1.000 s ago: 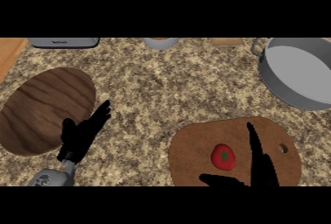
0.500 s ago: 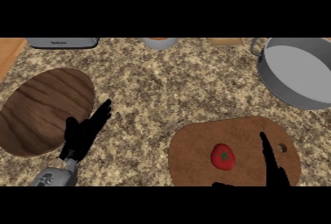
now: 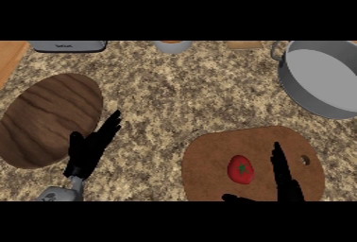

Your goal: Pick the tomato from the cutting board and place it in the pot

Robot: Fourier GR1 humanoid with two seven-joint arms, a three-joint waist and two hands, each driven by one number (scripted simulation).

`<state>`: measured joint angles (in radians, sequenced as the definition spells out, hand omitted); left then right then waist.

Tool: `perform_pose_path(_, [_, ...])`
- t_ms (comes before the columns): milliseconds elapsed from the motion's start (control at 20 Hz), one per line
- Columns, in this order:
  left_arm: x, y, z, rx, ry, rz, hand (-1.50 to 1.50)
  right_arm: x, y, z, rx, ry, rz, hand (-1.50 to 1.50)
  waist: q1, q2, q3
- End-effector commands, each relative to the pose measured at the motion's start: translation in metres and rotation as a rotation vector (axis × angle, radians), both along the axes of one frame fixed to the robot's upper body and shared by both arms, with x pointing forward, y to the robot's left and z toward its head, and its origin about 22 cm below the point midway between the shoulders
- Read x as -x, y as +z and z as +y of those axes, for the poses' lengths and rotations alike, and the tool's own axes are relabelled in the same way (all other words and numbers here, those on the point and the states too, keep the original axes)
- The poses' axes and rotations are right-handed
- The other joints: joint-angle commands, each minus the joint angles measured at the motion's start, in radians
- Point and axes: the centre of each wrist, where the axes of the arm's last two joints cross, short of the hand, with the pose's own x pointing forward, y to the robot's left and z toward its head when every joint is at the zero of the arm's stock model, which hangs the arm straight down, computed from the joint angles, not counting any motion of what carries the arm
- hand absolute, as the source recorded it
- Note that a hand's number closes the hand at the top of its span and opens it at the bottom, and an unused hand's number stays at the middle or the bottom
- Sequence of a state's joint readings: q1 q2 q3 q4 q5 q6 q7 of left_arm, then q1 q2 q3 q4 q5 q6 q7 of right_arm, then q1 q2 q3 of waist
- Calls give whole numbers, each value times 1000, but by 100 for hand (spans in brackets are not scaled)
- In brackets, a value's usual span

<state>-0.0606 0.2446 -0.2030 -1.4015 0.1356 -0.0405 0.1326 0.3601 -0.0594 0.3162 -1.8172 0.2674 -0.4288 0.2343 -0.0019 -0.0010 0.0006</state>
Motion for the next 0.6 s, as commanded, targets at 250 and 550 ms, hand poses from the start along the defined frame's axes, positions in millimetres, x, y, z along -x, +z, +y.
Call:
perform_pose_path(250, [-7, 3, -8, -14, 3, -9, 0, -15, -55, -9, -157, -28, -30, -150, 1, 1, 0])
perform_pose_path(550, [-4, -1, -15, -1, -7, -11, 0, -10, -73, 11, 31, 92, -17, 150, 10, 1, -1])
